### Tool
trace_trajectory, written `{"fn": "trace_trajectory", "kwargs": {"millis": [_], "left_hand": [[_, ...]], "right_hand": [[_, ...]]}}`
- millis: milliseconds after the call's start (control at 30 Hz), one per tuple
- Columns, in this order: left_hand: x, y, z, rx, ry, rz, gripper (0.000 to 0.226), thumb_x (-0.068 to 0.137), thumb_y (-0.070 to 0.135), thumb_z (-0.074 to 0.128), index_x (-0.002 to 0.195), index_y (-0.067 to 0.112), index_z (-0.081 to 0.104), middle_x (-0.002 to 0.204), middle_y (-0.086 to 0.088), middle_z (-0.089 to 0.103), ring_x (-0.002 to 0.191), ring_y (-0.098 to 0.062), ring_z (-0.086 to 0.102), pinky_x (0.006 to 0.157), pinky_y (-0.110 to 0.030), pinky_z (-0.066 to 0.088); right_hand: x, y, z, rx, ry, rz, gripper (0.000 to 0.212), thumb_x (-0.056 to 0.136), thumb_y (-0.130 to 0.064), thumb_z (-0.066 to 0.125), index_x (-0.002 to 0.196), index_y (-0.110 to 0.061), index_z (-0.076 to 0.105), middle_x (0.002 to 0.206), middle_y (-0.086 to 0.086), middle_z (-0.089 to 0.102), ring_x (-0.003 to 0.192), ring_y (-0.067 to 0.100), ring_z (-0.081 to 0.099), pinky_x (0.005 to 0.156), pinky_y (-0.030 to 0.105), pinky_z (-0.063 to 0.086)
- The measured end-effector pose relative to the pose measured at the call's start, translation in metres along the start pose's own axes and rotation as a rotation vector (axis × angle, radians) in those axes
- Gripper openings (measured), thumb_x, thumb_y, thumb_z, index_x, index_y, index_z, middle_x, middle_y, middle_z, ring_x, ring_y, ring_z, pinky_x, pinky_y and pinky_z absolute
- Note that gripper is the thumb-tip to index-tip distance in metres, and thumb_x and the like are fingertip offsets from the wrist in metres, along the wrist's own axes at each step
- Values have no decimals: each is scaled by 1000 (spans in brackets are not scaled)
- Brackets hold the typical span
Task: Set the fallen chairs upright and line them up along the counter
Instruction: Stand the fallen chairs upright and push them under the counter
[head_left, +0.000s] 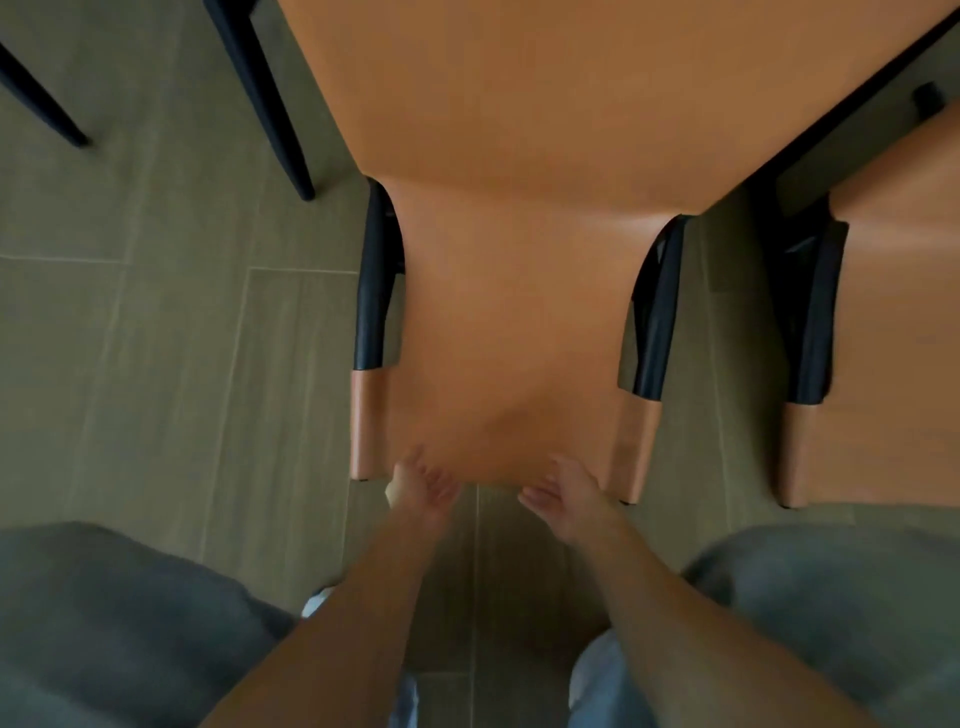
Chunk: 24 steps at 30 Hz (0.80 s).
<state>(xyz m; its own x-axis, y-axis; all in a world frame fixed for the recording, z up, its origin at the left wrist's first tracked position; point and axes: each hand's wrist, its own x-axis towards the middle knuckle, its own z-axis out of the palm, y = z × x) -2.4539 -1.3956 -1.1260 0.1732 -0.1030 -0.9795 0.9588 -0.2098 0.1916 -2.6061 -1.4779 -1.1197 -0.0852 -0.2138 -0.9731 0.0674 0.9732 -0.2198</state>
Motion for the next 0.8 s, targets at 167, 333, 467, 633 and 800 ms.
{"fn": "trace_trajectory", "kwargs": {"millis": [167,333,467,633,800], "left_hand": [[55,-19,-2,41,37,-93,24,98,31,57,96,7,52,72,-8,41,55,-16,37,44,-25,39],[62,-35,-4,-94,101,-21,50,99,22,57,142,0,46,144,-19,50,130,-29,55,106,-42,46],[61,-39,-9,-134,49,-19,32,102,24,52,128,5,50,140,-16,52,133,-27,51,112,-44,42],[61,-39,-5,-232,-55,-15,31,100,24,56,125,6,55,116,-13,61,110,-27,59,99,-40,50],[53,-32,-2,-255,-81,-55,50,99,25,61,141,1,49,137,-18,59,111,-29,61,89,-38,52]], "right_hand": [[68,12,-8,237,15,73,54,101,-31,60,148,-9,44,112,16,52,108,32,54,110,50,45],[83,17,-9,371,28,111,60,99,-43,60,149,-13,43,128,17,43,131,31,48,111,49,44],[79,23,-18,369,34,111,61,95,-42,67,145,-14,47,131,12,50,119,27,54,102,51,47],[84,34,-24,446,-19,98,57,95,-44,67,141,-14,49,139,12,52,125,29,54,100,59,46],[79,34,-15,533,-66,61,52,103,-33,57,149,-12,43,155,16,46,143,34,44,117,49,37]]}}
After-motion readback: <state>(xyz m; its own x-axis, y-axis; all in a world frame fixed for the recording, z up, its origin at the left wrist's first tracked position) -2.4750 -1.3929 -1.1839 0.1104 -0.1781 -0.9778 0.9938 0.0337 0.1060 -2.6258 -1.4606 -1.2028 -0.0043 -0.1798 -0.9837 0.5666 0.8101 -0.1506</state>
